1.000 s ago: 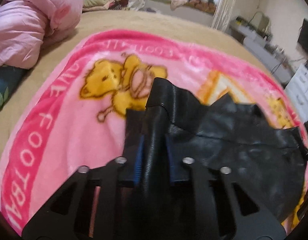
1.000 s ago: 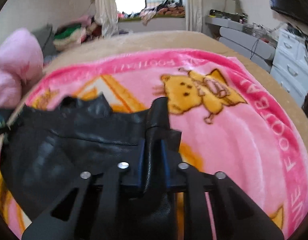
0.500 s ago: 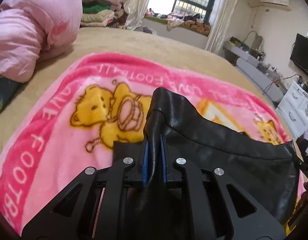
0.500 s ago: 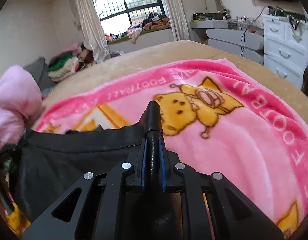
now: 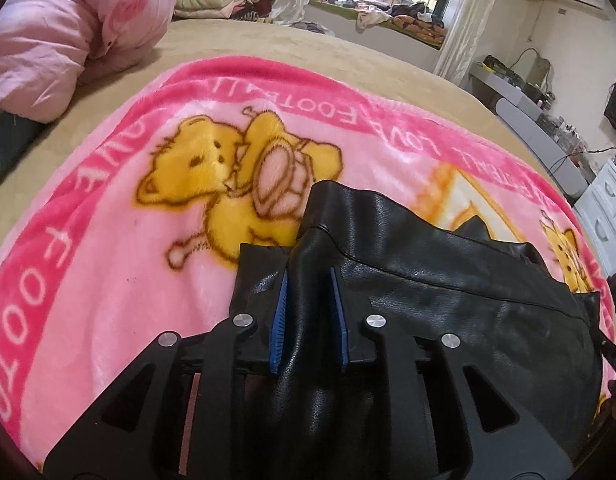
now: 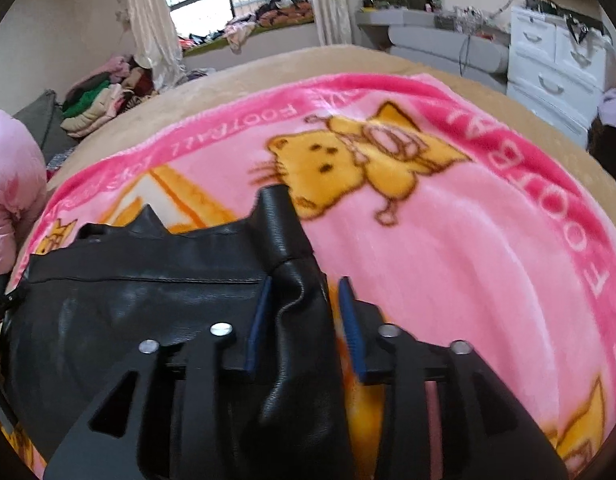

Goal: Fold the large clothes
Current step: 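Lay the folded side down and open both grippers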

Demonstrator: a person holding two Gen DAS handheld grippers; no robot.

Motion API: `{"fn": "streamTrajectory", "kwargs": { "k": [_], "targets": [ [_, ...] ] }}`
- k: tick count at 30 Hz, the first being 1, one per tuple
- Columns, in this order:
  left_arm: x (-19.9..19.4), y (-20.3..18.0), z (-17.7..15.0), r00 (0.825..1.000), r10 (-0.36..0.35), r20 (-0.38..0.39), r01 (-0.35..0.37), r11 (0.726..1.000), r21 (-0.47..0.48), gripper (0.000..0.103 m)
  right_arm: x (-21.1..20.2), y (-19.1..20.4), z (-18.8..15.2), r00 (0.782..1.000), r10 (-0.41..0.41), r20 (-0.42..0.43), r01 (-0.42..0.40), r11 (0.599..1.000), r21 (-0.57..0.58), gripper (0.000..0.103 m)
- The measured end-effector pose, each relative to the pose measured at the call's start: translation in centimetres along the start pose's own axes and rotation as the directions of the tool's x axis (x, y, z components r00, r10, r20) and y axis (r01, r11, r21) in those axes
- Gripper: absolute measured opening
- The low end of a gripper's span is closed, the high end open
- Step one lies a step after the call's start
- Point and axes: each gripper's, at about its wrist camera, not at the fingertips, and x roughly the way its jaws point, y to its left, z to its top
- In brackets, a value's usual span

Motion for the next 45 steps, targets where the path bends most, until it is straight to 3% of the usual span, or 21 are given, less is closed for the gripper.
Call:
{"fn": "streamTrajectory", "kwargs": {
  "k": [7, 10, 13, 15, 24, 30, 35, 41, 45],
  "targets": [
    [-0.5, -0.2, 0.1, 1.0, 0.016, 0.009, -0.016, 1.0, 0.006, 0.02, -0.9, -0.2, 0.2, 1.0, -0.009, -0.009, 0.01, 1.0, 0.02, 0.054],
    [-1.1, 0.0, 0.4, 1.0, 0.016, 0.014, -0.016, 1.0, 0.002, 0.023, -1.8, -0.5, 0.2, 1.0, 0.024, -0.009, -0.024, 0.999, 0.041, 0.062],
    [-2.2, 0.2, 0.9, 1.0, 0.017, 0.024, -0.016, 1.0, -0.002, 0.035, -2.6, -0.2, 0.3, 1.0, 0.03, -0.002, -0.03, 0.999, 0.026, 0.067],
    [-3.3, 0.3, 1.1, 0.999, 0.02, 0.038, -0.02, 1.0, -0.004, 0.048, -3.2, 0.1, 0.3, 1.0, 0.029, 0.003, -0.029, 0.999, 0.016, 0.075],
    [-8.0, -1.2, 1.9, 0.993, 0.042, 0.109, -0.048, 0.997, 0.062, 0.091, -7.0, 2.3, -0.1, 0.995, 0.084, 0.057, -0.082, 0.996, -0.033, 0.086],
    [-11.0, -2.9, 1.0, 0.991, 0.007, 0.132, -0.017, 0.998, 0.068, 0.093, -9.8, 3.2, 0.2, 0.985, 0.137, 0.102, -0.133, 0.99, -0.052, 0.089],
    [-13.0, -4.8, -1.0, 0.99, -0.037, 0.136, 0.027, 0.997, 0.075, 0.093, -11.9, 4.0, -0.1, 0.981, 0.132, 0.144, -0.124, 0.99, -0.064, 0.089],
    [-13.9, -6.9, -4.3, 0.993, -0.025, 0.111, 0.008, 0.989, 0.151, 0.093, -13.7, 5.0, -1.7, 0.978, 0.141, 0.155, -0.121, 0.984, -0.131, 0.089],
    [-14.0, -6.8, -6.4, 0.996, -0.035, 0.082, 0.022, 0.989, 0.148, 0.093, -14.9, 6.6, -2.4, 0.975, 0.155, 0.162, -0.122, 0.973, -0.197, 0.084]
  ]
}}
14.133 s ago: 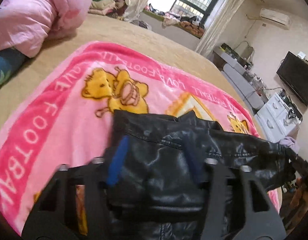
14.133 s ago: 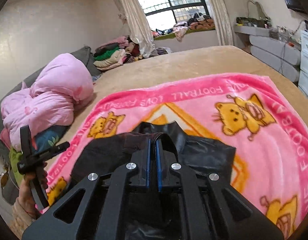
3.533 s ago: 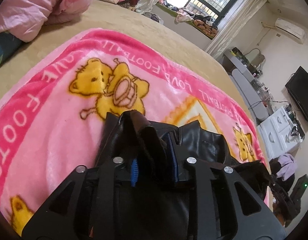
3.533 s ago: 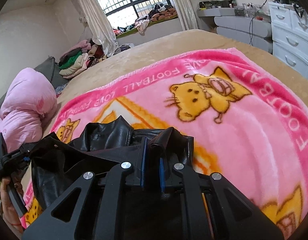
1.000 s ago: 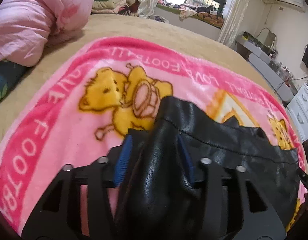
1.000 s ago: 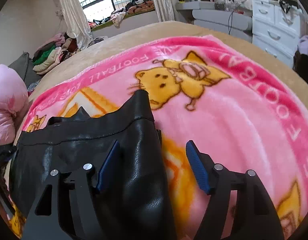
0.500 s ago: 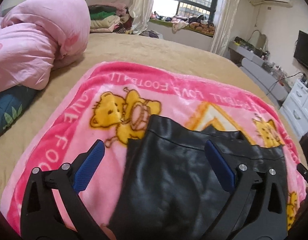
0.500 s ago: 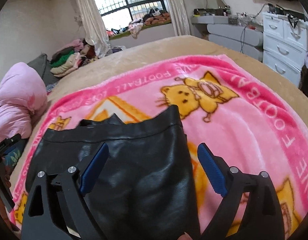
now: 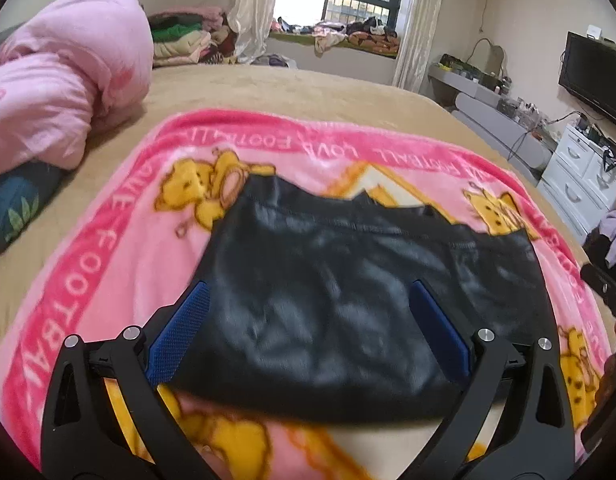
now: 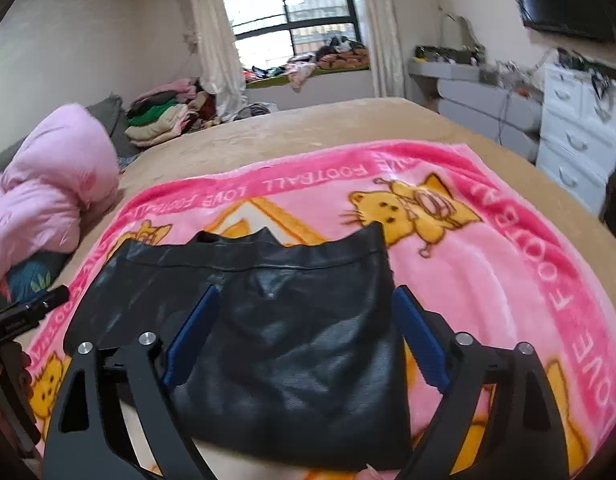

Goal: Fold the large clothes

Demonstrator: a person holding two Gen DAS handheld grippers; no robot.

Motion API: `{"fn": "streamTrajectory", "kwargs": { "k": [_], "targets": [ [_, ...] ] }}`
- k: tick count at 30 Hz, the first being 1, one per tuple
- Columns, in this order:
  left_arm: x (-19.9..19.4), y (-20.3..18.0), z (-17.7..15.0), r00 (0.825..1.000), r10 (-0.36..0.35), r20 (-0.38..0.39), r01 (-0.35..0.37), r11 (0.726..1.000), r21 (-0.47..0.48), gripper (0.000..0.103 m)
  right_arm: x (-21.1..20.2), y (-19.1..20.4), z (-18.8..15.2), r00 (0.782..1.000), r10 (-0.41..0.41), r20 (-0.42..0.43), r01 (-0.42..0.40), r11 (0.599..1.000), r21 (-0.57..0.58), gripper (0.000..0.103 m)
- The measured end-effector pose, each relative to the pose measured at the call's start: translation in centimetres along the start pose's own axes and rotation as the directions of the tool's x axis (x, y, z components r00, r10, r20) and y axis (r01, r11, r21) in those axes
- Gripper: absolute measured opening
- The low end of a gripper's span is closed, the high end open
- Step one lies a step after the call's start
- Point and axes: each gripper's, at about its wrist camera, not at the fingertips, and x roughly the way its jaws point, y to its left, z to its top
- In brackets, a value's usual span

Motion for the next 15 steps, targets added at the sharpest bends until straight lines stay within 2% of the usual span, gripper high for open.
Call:
{"fn": "streamTrajectory", "kwargs": {
  "k": [4, 10, 13, 15],
  "targets": [
    [0.4, -0.2, -2.0, 0.999, 0.002, -0.049, -0.002, 1.0, 0.015, 0.093, -0.6, 1.4, -0.9, 1.0, 0.028, 0.0, -0.028, 0.999, -0.03, 0.081],
    [0.6, -0.9, -3.7, 0.997, -0.015, -0.081, 0.018, 0.999, 0.039, 0.088, 0.0, 3.1, -2.8, 0.998, 0.042, -0.049, -0.045, 0.997, -0.063, 0.081],
    [1.1, -1.1, -4.5, 0.994, -0.019, -0.104, 0.024, 0.999, 0.047, 0.082, 0.4, 3.9, -4.2, 0.996, 0.045, -0.082, -0.052, 0.995, -0.083, 0.081],
    [1.7, -1.2, -4.8, 0.991, -0.02, -0.13, 0.026, 0.998, 0.05, 0.07, 0.8, 4.4, -5.0, 0.993, 0.045, -0.106, -0.056, 0.994, -0.095, 0.081]
  ]
}}
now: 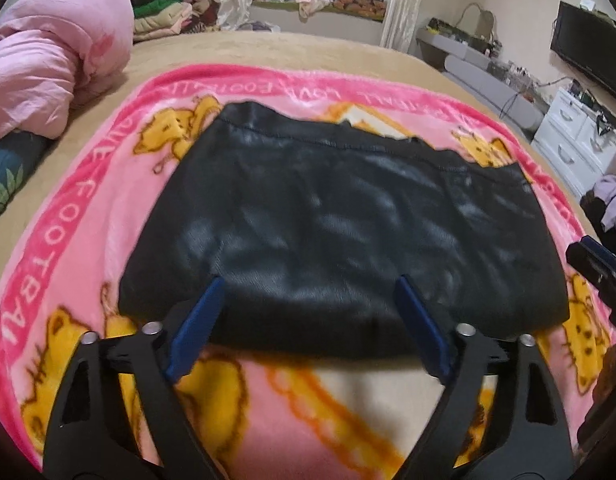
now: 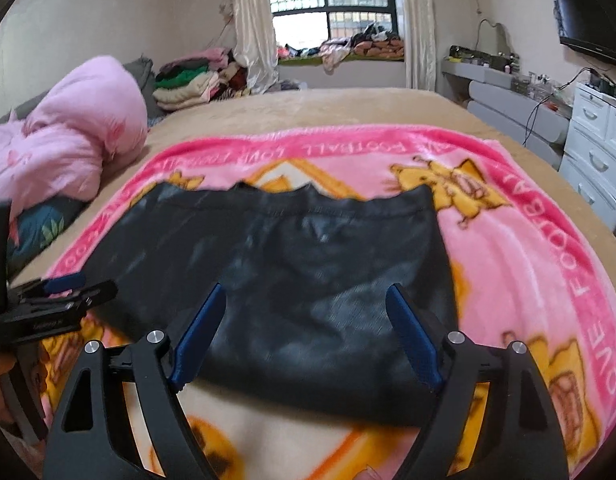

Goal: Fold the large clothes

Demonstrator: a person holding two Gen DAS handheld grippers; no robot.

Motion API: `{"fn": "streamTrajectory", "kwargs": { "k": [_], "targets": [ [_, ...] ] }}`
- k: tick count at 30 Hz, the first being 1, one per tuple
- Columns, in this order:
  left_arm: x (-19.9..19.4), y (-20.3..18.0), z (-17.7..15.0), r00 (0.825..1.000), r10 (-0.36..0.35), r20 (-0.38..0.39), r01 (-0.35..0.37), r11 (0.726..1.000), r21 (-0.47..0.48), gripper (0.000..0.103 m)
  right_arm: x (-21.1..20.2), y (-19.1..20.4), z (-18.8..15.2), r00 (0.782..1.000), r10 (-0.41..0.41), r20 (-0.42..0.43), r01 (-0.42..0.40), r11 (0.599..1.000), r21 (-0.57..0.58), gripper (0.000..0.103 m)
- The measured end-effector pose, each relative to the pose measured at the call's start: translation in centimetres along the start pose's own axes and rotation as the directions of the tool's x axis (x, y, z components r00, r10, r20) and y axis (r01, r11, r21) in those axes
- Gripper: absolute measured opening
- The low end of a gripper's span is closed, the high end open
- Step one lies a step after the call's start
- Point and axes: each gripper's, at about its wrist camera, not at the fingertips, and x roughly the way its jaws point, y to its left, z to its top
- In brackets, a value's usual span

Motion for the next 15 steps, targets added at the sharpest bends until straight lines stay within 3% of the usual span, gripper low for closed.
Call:
{"fn": "streamTrajectory", "kwargs": {
  "k": [3, 9, 13, 15],
  "targets": [
    [0.6, 0.0, -0.3, 0.999, -0.017, -0.038, 0.017, 1.0, -0.004, 0.068, 0.4, 0.4, -0.8, 1.0, 0.003, -0.02, -0.003, 1.0, 0.0, 0.081],
    [1.7, -0.1, -1.2, 0.996, 0.017, -0.083, -0.015, 1.0, 0.016, 0.065, 1.6, 1.3, -1.4, 0.999, 0.011, -0.051, -0.011, 1.0, -0.004, 0.081],
    [2.2, -0.1, -1.4, 0.996, 0.029, -0.089, -0.027, 0.999, 0.019, 0.065, 4.3, 1.5, -2.6, 0.985, 0.021, -0.171, -0.02, 1.0, 0.005, 0.082],
    [2.5, 0.0, -1.5, 0.995, 0.025, -0.098, -0.023, 1.0, 0.017, 0.065, 5.6, 2.0, -3.3, 0.978, -0.018, -0.206, 0.009, 0.999, -0.044, 0.083]
  ]
}}
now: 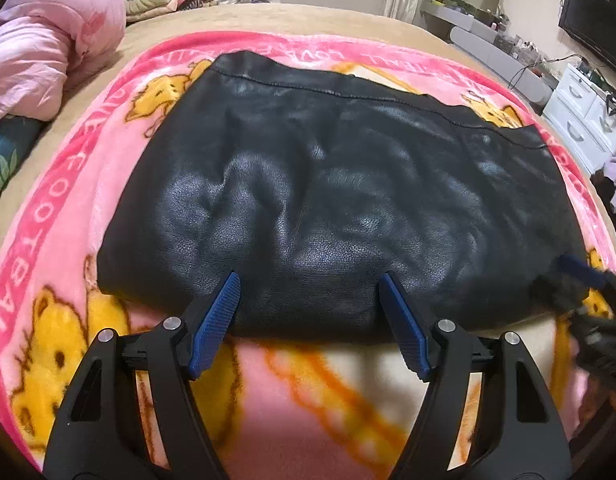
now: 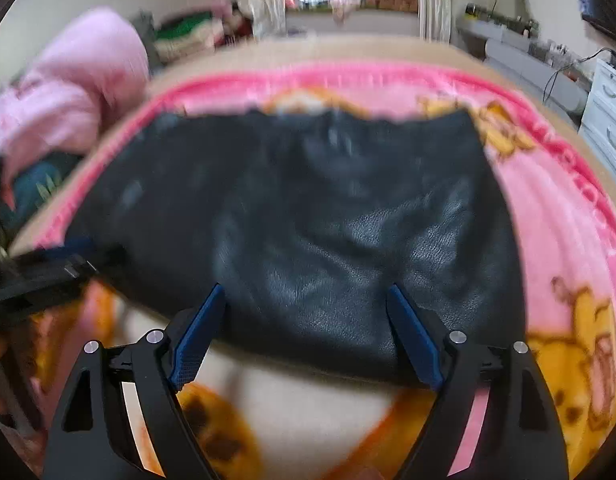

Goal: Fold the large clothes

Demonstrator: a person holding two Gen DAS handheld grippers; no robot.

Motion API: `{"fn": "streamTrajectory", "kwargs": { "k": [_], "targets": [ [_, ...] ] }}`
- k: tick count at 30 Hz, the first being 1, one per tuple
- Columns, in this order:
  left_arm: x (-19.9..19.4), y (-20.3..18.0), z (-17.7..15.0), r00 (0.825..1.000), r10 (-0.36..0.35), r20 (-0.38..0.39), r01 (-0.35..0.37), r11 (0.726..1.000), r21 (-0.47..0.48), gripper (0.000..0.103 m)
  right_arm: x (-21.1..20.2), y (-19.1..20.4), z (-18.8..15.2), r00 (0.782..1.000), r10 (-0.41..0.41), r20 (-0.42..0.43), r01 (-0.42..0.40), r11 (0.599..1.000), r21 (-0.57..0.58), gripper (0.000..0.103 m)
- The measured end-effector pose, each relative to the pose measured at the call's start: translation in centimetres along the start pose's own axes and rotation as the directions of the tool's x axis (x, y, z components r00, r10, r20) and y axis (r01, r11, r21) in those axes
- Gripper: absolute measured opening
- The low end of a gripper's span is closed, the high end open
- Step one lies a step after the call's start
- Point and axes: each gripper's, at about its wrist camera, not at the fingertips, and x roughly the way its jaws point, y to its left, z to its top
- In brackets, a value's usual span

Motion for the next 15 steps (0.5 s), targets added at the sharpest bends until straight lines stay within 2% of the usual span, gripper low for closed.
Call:
{"fn": "streamTrajectory", "kwargs": {
  "k": [3, 7, 15],
  "targets": [
    [0.2, -0.1, 0.0, 1.0, 0.009, -0.005, -0.009, 1.0, 0.01, 0.065, 0.4, 1.1, -0.1, 0.999, -0.047, 0.002, 0.047, 0.998, -0.041, 0.089],
    [-0.4, -0.1, 0.2, 1.0, 0.0, 0.008, 0.0, 1.0, 0.008, 0.065, -0.3, 1.9, 0.2, 0.997, -0.073, 0.022, 0.075, 0.995, -0.067, 0.091],
    [-2.5, 1.4, 1.2, 0.997, 0.022, 0.07, -0.021, 0.999, -0.024, 0.078, -2.8, 3.1, 0.9, 0.992, -0.02, 0.128, 0.031, 0.996, -0.083, 0.09]
  ]
}}
